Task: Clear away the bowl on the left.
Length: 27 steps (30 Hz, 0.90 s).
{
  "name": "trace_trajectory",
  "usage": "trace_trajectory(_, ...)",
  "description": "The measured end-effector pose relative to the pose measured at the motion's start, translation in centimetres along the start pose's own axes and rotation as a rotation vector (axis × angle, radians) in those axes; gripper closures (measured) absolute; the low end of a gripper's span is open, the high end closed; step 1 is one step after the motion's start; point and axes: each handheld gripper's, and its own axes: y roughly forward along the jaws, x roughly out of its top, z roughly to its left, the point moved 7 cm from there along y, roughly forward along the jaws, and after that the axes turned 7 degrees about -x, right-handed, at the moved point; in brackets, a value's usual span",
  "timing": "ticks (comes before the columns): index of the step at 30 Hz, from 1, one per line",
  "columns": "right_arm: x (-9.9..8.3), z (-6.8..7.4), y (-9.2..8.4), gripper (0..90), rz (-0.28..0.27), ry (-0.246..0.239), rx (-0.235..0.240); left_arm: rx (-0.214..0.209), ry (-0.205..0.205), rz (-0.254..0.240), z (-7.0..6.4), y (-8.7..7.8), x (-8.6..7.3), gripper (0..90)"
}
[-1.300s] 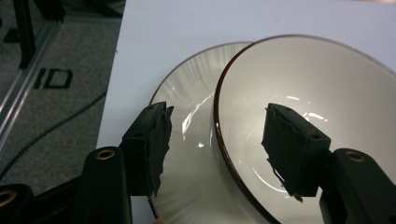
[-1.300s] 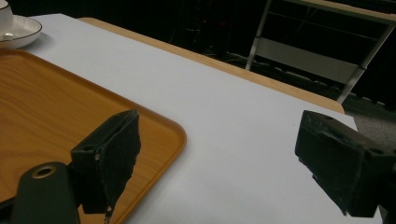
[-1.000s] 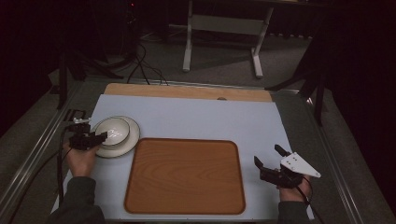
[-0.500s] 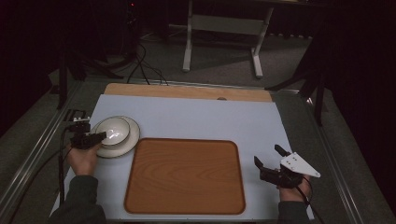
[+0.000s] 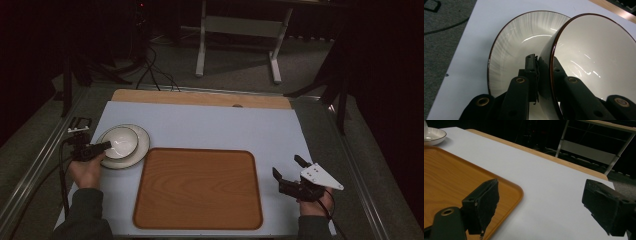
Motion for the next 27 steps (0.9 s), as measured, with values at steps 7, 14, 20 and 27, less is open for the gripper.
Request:
trace_trajectory(7,0.0,-0.1,-0.1,13.8,-0.003,0.001,-0.001,-0.007,-0.018,-0.019,0.0,-0.2,0.1,82.3)
trace_trajectory(14,0.0,0.0,0.0,13.8,-0.003,0.001,0.000,-0.031,-0.031,-0.054,-0.1,-0.9,0.4,82.3)
trace_trajectory(20,0.1,-0.1,-0.1,13.8,-0.004,0.001,0.000,-0.043,-0.027,-0.070,-0.4,-1.3,0.6,82.3)
trace_trajectory(27,0.1,-0.1,-0.1,13.8,-0.005,0.001,0.000,-0.060,-0.029,-0.102,-0.6,-2.2,1.0,82.3)
